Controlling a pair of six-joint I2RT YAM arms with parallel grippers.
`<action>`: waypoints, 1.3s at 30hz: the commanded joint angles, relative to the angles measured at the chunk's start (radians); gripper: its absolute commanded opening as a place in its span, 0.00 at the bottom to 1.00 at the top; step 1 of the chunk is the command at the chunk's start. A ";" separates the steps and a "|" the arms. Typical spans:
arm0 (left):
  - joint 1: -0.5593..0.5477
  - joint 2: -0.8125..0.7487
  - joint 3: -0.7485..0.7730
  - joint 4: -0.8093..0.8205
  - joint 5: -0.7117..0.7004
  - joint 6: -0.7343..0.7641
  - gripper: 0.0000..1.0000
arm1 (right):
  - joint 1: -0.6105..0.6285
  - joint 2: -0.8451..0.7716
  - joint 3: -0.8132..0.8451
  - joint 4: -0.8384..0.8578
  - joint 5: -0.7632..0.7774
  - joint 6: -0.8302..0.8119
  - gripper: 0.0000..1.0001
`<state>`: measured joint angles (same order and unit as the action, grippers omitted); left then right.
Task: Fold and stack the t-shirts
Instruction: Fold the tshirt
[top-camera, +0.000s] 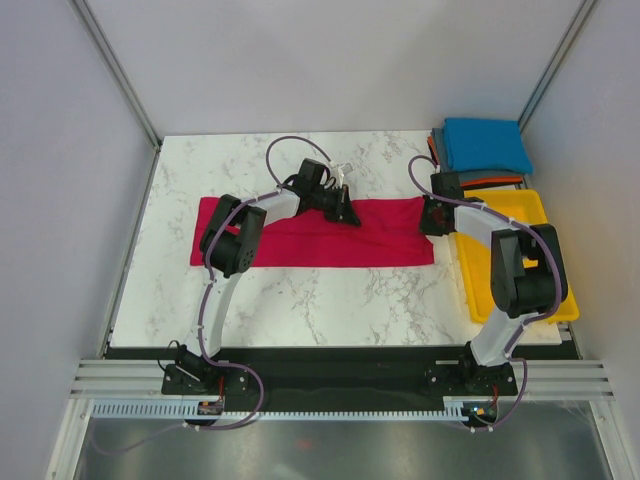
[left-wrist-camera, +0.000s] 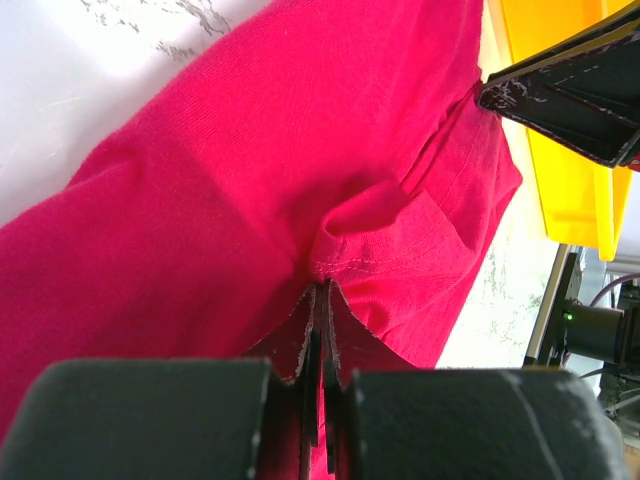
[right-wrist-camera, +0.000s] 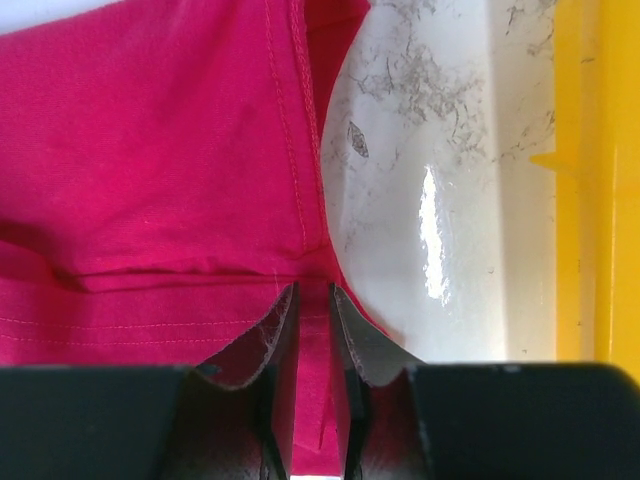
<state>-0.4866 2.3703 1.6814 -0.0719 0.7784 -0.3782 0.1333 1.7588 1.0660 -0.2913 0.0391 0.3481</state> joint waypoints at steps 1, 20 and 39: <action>-0.007 -0.042 0.000 0.034 0.010 -0.025 0.02 | -0.003 0.021 0.014 0.015 -0.004 -0.004 0.25; -0.007 -0.046 -0.014 0.038 -0.019 -0.045 0.02 | -0.003 -0.053 0.031 -0.020 0.039 -0.011 0.03; -0.021 -0.121 -0.078 0.040 -0.137 -0.126 0.02 | -0.004 -0.127 -0.014 0.076 0.061 -0.029 0.00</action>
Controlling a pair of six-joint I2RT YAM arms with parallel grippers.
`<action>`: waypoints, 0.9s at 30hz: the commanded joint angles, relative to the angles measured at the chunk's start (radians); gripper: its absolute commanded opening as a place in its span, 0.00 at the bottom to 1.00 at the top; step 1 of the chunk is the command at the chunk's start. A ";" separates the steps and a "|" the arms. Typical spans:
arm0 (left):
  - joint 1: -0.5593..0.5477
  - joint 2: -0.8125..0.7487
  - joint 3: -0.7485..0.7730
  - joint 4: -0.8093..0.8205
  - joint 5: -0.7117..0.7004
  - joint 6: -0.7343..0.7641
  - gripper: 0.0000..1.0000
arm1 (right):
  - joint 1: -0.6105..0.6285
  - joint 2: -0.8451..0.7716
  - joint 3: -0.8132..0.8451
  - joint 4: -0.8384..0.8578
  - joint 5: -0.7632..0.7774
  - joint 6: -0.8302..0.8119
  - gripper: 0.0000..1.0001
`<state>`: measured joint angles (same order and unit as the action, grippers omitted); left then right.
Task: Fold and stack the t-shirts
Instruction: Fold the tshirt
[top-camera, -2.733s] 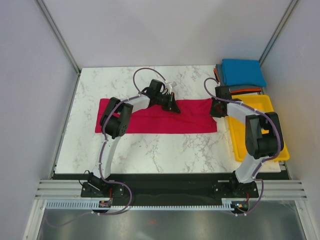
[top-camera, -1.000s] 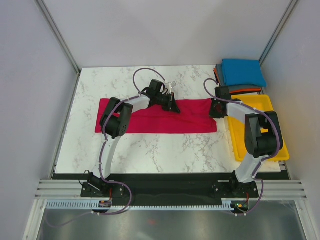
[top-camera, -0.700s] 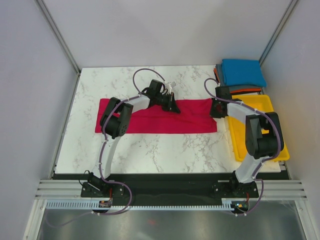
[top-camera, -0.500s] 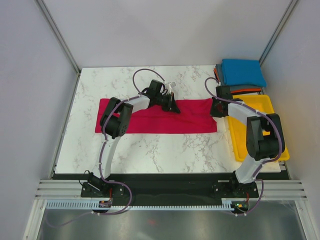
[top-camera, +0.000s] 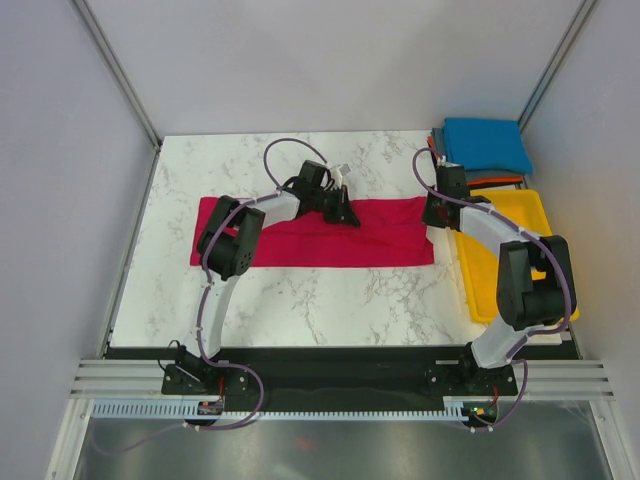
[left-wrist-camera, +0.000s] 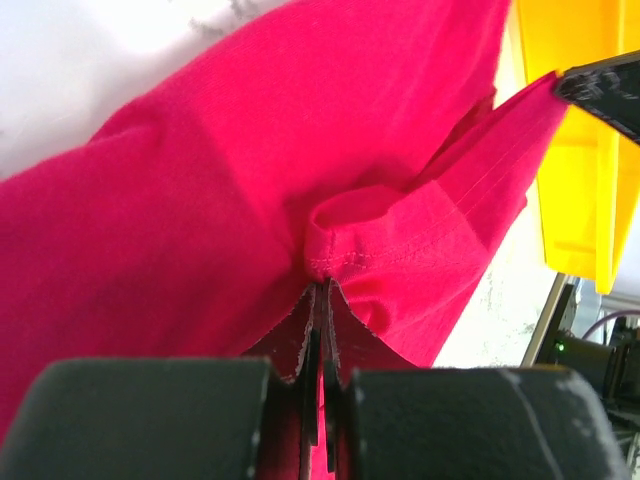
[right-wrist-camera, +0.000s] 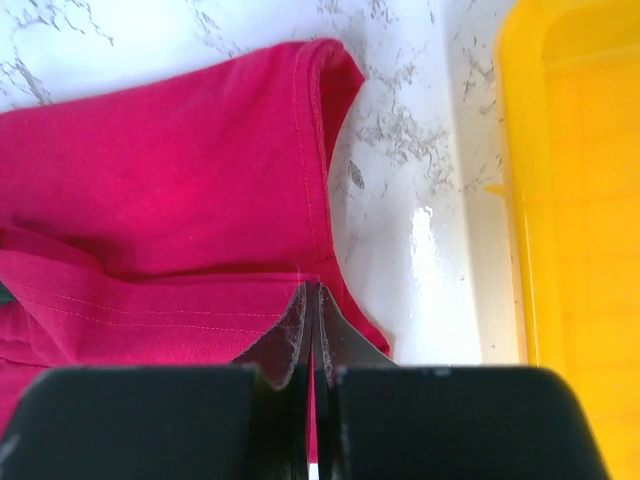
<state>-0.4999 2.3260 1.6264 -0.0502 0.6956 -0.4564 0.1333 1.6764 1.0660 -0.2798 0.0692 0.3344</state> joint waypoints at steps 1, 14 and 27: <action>-0.008 -0.083 -0.031 0.018 -0.065 -0.066 0.02 | -0.004 -0.046 -0.017 0.067 0.034 -0.015 0.00; -0.011 -0.131 -0.092 0.042 -0.139 -0.126 0.02 | -0.003 -0.066 -0.051 0.109 0.066 -0.028 0.00; -0.012 -0.191 -0.157 0.047 -0.219 -0.134 0.02 | -0.003 -0.090 -0.113 0.263 0.020 -0.046 0.00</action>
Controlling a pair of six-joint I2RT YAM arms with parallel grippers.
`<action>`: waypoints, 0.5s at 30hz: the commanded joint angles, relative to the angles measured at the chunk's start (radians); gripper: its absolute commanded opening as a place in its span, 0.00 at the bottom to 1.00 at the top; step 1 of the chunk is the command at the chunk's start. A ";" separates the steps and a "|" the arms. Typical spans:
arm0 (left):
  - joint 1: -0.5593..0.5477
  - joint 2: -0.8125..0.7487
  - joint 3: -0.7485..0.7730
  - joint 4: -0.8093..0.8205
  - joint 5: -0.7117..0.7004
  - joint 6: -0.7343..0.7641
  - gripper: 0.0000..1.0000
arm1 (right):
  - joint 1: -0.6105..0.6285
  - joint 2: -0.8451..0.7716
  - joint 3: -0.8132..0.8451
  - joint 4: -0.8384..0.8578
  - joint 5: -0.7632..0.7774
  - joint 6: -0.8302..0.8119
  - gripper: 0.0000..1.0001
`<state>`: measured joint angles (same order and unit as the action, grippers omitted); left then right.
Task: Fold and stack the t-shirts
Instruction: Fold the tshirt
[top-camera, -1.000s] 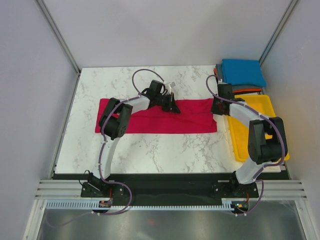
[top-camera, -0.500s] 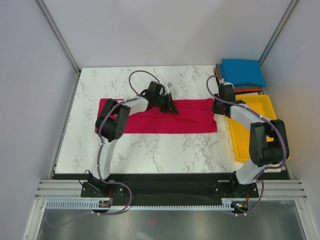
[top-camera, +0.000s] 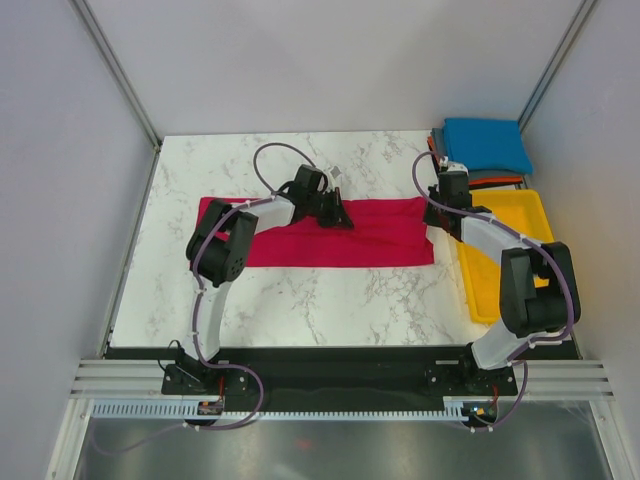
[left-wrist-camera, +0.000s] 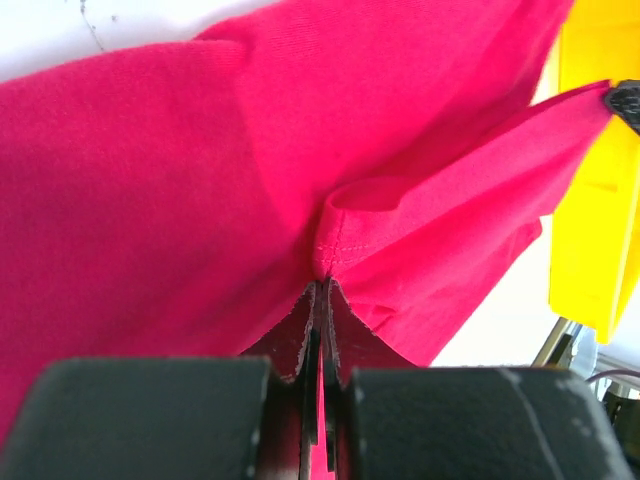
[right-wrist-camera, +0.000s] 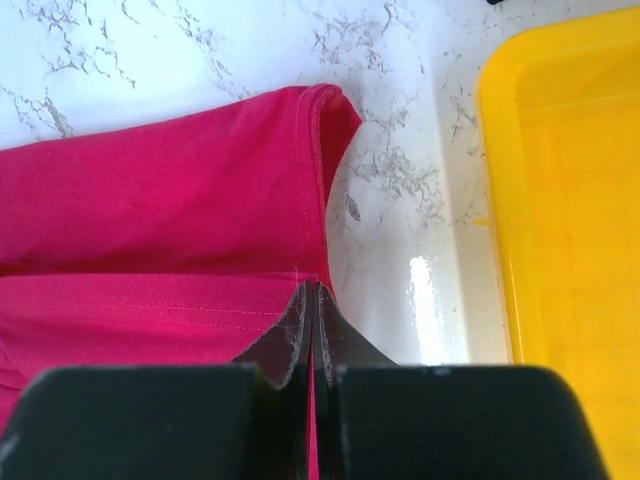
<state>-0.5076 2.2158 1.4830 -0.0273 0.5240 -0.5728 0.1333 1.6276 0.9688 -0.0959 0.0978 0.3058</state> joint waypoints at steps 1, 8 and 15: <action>-0.005 -0.082 -0.015 0.023 -0.053 -0.021 0.02 | -0.003 -0.035 -0.016 0.079 -0.016 -0.017 0.00; -0.005 -0.073 -0.026 0.024 -0.096 -0.078 0.02 | -0.003 0.028 0.016 0.076 -0.043 -0.028 0.04; -0.009 -0.067 -0.018 -0.016 -0.099 -0.090 0.18 | -0.003 0.092 0.093 0.016 -0.026 -0.042 0.22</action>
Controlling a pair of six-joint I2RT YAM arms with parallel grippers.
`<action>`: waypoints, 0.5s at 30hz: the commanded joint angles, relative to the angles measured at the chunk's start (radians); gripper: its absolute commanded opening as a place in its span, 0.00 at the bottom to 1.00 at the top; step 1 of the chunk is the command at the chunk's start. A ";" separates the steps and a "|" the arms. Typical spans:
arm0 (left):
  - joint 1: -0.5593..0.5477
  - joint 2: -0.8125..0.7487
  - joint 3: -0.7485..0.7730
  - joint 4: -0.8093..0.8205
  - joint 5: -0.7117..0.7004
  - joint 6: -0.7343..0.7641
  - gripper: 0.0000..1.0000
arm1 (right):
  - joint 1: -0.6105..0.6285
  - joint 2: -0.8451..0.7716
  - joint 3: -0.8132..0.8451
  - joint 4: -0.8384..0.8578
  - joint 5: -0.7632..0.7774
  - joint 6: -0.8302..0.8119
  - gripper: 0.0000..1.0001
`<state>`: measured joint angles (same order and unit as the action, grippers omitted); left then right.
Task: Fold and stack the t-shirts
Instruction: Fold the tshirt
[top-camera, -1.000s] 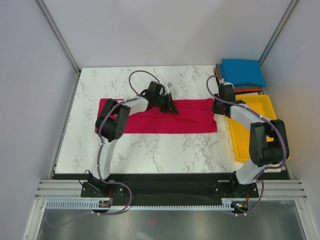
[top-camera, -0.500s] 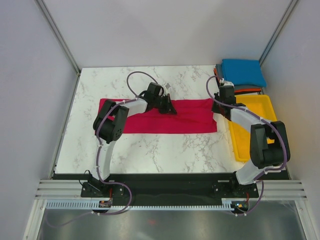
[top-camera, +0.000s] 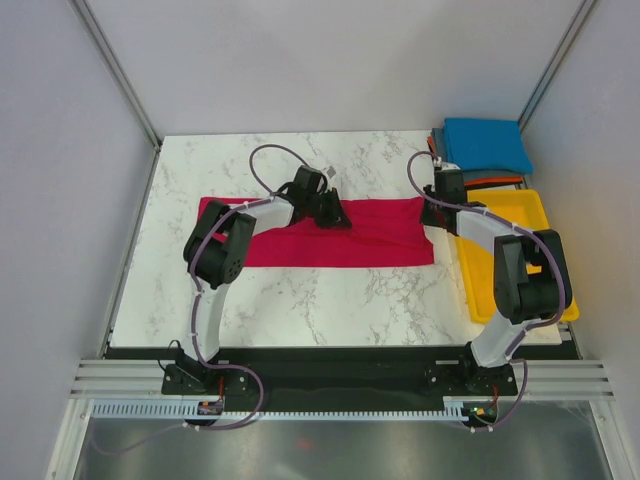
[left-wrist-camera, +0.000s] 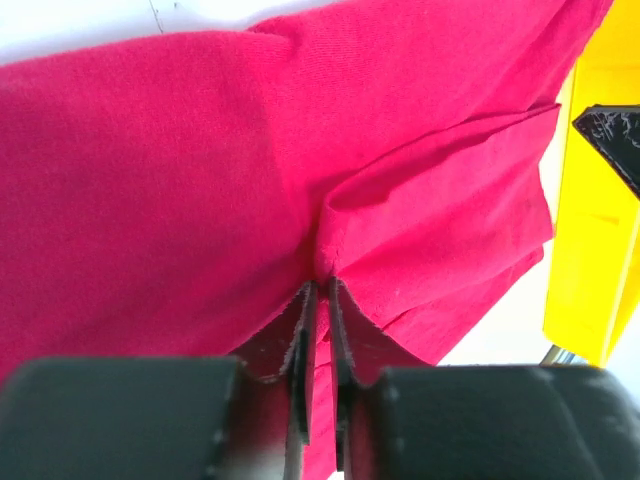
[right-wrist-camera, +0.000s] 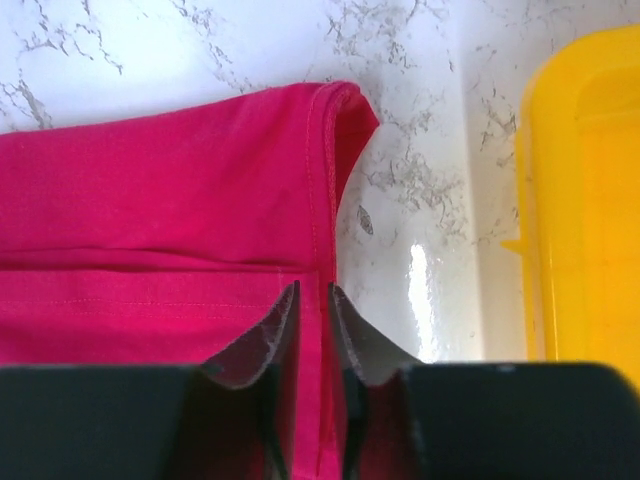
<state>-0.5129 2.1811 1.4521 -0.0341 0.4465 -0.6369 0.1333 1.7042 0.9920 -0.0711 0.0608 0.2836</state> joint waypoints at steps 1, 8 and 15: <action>-0.004 -0.037 0.023 -0.024 -0.031 -0.014 0.20 | -0.004 0.018 0.086 -0.068 0.017 -0.020 0.25; 0.001 -0.156 0.079 -0.210 -0.146 0.077 0.31 | 0.002 -0.043 0.220 -0.326 -0.012 0.043 0.32; 0.045 -0.207 0.027 -0.293 -0.164 0.097 0.32 | 0.051 -0.022 0.188 -0.332 -0.156 0.084 0.20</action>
<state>-0.4976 2.0174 1.4765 -0.2626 0.3183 -0.5858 0.1581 1.6772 1.1744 -0.3649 -0.0299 0.3370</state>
